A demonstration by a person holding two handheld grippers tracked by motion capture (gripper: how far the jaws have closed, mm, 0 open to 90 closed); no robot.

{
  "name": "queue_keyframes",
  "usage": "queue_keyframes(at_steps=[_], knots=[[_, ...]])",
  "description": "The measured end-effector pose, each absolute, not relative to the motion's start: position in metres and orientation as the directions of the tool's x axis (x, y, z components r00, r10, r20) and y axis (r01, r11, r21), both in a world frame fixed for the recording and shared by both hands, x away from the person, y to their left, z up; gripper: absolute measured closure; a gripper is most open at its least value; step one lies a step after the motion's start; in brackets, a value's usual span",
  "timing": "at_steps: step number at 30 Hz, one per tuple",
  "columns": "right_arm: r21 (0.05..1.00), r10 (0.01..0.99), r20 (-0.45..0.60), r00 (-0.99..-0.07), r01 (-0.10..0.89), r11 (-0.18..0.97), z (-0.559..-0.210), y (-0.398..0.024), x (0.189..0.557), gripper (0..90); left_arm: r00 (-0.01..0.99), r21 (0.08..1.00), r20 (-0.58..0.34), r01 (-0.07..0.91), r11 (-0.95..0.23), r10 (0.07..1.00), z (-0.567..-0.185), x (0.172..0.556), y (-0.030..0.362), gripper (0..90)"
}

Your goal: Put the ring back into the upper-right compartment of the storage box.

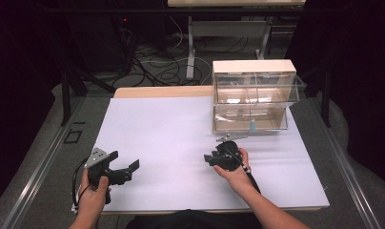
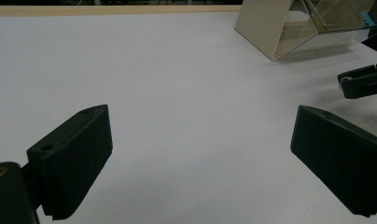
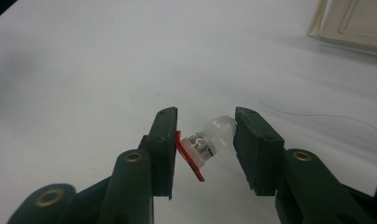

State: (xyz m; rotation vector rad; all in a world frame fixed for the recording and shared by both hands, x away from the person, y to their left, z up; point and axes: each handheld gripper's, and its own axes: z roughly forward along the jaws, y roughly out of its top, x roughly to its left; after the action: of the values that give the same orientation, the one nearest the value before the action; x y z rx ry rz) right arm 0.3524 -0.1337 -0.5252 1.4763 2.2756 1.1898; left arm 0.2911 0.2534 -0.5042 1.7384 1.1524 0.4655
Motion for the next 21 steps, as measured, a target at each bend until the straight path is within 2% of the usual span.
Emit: queue_keyframes(at_steps=[11,21], knots=[[0.715,0.827,0.321,-0.461,0.69,0.107,-0.506,-0.148,0.353,60.0,0.48,0.867,-0.183,0.49,-0.089,0.858,-0.504,0.291,0.253,5.9],[0.67,0.812,0.435,-0.39,0.742,-0.002,-0.486,-0.165,0.35,60.0,0.475,0.867,-0.178,0.489,-0.091,0.862,-0.504,0.29,0.253,5.9]])
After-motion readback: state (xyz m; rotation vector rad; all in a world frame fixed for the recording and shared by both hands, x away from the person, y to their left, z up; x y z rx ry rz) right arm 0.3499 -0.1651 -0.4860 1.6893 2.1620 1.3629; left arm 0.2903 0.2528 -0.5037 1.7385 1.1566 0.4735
